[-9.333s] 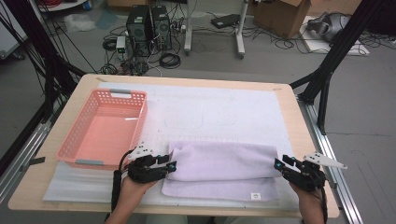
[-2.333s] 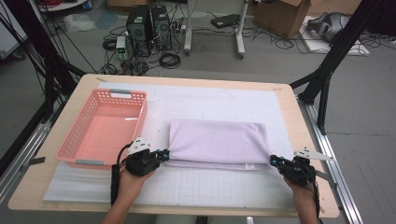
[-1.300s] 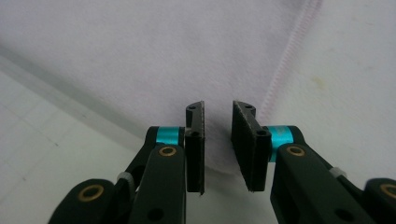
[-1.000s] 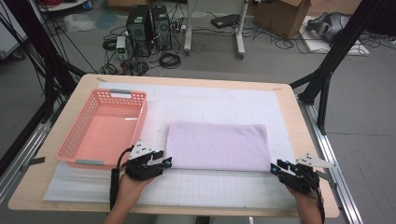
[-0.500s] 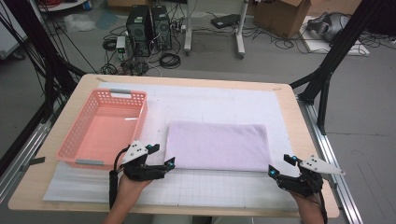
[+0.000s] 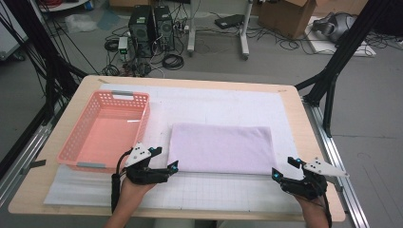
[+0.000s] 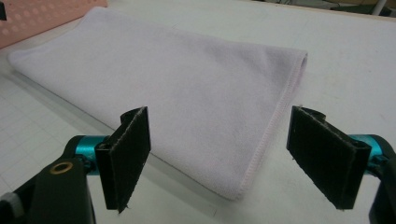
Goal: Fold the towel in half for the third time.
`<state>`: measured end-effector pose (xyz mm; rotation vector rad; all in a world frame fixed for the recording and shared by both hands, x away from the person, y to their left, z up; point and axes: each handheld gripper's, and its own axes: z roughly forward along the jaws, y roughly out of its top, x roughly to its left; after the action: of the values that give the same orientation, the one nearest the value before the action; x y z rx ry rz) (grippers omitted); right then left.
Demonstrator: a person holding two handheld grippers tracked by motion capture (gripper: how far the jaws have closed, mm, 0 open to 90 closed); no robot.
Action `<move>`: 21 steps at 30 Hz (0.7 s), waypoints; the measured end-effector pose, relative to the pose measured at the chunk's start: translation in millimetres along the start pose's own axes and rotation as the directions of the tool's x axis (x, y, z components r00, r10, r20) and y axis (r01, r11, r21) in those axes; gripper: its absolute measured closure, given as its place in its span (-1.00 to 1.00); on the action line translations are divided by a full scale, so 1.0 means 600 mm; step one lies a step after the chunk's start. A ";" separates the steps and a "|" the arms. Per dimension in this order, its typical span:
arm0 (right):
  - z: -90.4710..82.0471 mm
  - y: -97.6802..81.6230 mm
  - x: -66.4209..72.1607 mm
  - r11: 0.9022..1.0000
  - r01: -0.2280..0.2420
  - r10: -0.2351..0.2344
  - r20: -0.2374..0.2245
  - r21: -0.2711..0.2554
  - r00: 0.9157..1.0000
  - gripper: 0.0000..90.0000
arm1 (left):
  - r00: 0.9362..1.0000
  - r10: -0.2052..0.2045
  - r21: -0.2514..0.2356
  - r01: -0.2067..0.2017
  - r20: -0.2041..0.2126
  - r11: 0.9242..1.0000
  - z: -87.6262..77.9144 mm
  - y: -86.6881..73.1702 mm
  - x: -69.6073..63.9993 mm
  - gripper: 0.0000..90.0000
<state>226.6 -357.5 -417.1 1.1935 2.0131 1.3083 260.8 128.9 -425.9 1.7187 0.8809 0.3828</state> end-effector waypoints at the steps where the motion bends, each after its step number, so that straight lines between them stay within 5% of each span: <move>1: 0.000 0.000 0.000 1.000 0.000 0.000 -0.001 -0.002 1.000 -0.54 | 1.000 -0.002 0.000 0.002 0.002 1.000 0.000 0.000 0.000 -0.60; 16: 0.007 0.001 -0.002 1.000 -0.023 0.023 -0.013 0.011 1.000 -0.57 | 1.000 -0.025 0.073 0.025 0.000 0.997 0.016 -0.008 0.002 -0.52; 21: 0.015 0.002 0.004 0.999 -0.010 0.012 -0.055 0.033 0.998 -0.57 | 0.999 -0.048 0.106 0.050 -0.020 0.993 0.021 -0.015 0.006 -0.44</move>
<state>232.4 -350.9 -419.9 1.1968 2.0776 1.3322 268.2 123.6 -439.1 1.7902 0.9698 0.3234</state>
